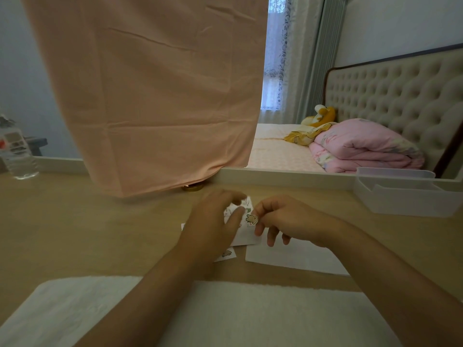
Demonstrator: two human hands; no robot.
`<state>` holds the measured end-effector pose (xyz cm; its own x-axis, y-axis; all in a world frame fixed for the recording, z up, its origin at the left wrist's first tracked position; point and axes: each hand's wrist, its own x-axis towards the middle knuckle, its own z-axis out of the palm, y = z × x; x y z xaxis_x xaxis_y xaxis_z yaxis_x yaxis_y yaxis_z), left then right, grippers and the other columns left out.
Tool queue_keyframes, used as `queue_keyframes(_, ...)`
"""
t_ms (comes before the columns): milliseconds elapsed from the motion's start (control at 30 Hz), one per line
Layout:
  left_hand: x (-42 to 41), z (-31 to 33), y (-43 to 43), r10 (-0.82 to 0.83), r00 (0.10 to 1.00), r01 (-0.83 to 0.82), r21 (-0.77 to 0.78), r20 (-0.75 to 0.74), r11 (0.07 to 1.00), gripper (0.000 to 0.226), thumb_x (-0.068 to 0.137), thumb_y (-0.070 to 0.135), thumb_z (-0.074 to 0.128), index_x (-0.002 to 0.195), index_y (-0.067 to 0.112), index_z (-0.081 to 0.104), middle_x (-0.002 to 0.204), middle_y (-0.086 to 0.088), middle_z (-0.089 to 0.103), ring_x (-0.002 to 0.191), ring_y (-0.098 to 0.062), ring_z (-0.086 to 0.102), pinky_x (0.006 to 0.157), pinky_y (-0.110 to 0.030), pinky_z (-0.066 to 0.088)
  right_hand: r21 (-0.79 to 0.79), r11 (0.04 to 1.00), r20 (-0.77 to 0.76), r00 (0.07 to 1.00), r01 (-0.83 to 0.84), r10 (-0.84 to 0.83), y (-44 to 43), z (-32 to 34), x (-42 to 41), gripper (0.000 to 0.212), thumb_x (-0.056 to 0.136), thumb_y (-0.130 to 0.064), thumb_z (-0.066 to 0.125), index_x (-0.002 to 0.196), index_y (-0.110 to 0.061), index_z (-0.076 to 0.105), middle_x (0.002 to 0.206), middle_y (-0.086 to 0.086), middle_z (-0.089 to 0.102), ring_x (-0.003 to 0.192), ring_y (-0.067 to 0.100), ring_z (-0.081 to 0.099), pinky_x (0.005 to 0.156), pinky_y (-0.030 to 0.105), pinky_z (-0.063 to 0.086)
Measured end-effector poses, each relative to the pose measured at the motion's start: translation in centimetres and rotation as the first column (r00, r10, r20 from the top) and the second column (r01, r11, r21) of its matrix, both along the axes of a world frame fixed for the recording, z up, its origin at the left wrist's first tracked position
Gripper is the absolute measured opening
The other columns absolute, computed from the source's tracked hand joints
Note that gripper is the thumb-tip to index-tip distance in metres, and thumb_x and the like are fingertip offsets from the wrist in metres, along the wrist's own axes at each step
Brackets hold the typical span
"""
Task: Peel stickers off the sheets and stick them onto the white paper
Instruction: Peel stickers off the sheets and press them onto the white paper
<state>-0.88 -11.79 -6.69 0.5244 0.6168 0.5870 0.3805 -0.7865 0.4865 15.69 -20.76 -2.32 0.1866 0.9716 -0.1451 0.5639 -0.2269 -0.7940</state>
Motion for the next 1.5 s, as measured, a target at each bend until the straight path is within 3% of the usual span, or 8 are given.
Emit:
queue_keyframes(267, 0.6, -0.2, -0.3, -0.042, 0.998, 0.034, -0.175, -0.043, 0.984, 0.006, 0.091, 0.033, 0.069, 0.088, 0.030, 0.073, 0.083, 0.019, 0.065, 0.083, -0.004, 0.058, 0.076, -0.028, 0.050, 0.037, 0.998, 0.075, 0.996, 0.042, -0.045, 0.2, -0.3, 0.0, 0.025, 0.095, -0.007, 0.048, 0.096, -0.017, 0.070, 0.083, -0.003, 0.074, 0.066, 0.015, 0.069, 0.052, 0.026, 0.045)
queue_keyframes(467, 1.0, -0.5, -0.5, 0.002, 0.997, 0.017, -0.251, 0.077, 0.968, 0.009, 0.091, 0.030, 0.071, 0.082, 0.029, 0.071, 0.081, 0.016, 0.067, 0.081, -0.002, 0.059, 0.066, -0.014, 0.044, 0.034, 0.991, -0.090, 0.988, 0.128, -0.124, 0.2, -0.3, 0.3, 0.022, 0.097, -0.012, 0.051, 0.107, -0.019, 0.069, 0.090, 0.003, 0.076, 0.065, 0.015, 0.069, 0.050, 0.025, 0.045)
queue_keyframes(567, 1.4, -0.5, -0.8, 0.053, 0.956, 0.116, -0.537, 0.290, 0.836, 0.008, 0.089, 0.032, 0.074, 0.083, 0.027, 0.075, 0.082, 0.011, 0.072, 0.077, -0.005, 0.064, 0.065, -0.016, 0.045, 0.065, 0.986, -0.132, 0.980, 0.157, -0.147, 0.3, -0.5, 0.6, 0.024, 0.092, -0.012, 0.058, 0.111, -0.021, 0.067, 0.096, 0.004, 0.076, 0.067, 0.015, 0.069, 0.051, 0.026, 0.044)
queue_keyframes(667, 1.4, -0.4, -1.1, 0.072, 0.931, 0.210, -0.685, 0.358, 0.698, 0.006, 0.089, 0.031, 0.073, 0.091, 0.028, 0.078, 0.090, 0.006, 0.075, 0.078, -0.009, 0.067, 0.067, -0.021, 0.046, 0.135, 0.979, -0.169, 0.977, 0.151, -0.128, 0.3, -0.7, 0.6, 0.013, 0.092, -0.022, 0.068, 0.103, -0.018, 0.073, 0.093, 0.003, 0.076, 0.067, 0.015, 0.068, 0.052, 0.026, 0.042)
queue_keyframes(933, 1.7, -0.1, -1.6, 0.032, 0.940, 0.242, -0.734, 0.338, 0.635, 0.010, 0.093, 0.026, 0.068, 0.096, 0.031, 0.077, 0.094, 0.014, 0.075, 0.086, -0.006, 0.068, 0.072, -0.023, 0.049, 0.263, 0.943, -0.119, 0.977, 0.204, -0.178, 0.3, -0.8, 1.0, 0.009, 0.093, -0.022, 0.070, 0.090, -0.014, 0.074, 0.079, 0.000, 0.074, 0.060, 0.012, 0.065, 0.048, 0.022, 0.040)
queue_keyframes(1167, 3.4, 0.1, -2.5, 0.010, 0.950, 0.204, -0.645, 0.312, 0.736, 0.017, 0.095, 0.022, 0.066, 0.100, 0.035, 0.074, 0.100, 0.017, 0.074, 0.091, 0.002, 0.065, 0.080, -0.022, 0.048, 0.393, 0.907, 0.081, 0.977, 0.152, -0.198, 0.2, -0.9, 1.9, 0.013, 0.094, -0.027, 0.068, 0.082, -0.021, 0.070, 0.081, 0.003, 0.072, 0.055, 0.008, 0.061, 0.052, 0.020, 0.048)
queue_keyframes(1333, 5.7, 2.3, -2.6, 0.017, 0.957, 0.229, -0.793, 0.288, 0.564, 0.015, 0.094, 0.020, 0.066, 0.102, 0.025, 0.076, 0.103, 0.006, 0.076, 0.100, -0.011, 0.068, 0.085, -0.028, 0.052, 0.425, 0.886, 0.117, 0.960, 0.184, -0.255, -0.4, -0.7, 4.1, 0.014, 0.094, -0.033, 0.066, 0.082, -0.025, 0.069, 0.081, -0.001, 0.071, 0.061, 0.015, 0.066, 0.064, 0.036, 0.056)
queue_keyframes(1500, 8.8, 3.7, -2.3, -0.074, 0.959, 0.275, -0.843, 0.273, 0.463, 0.017, 0.095, 0.017, 0.062, 0.107, 0.019, 0.073, 0.106, 0.004, 0.077, 0.102, -0.013, 0.068, 0.081, -0.028, 0.048, 0.468, 0.859, 0.166, 0.935, 0.206, -0.315, -1.2, -1.1, 7.2, 0.016, 0.094, -0.038, 0.065, 0.079, -0.031, 0.065, 0.081, -0.008, 0.067, 0.066, 0.013, 0.064, 0.061, 0.030, 0.050)
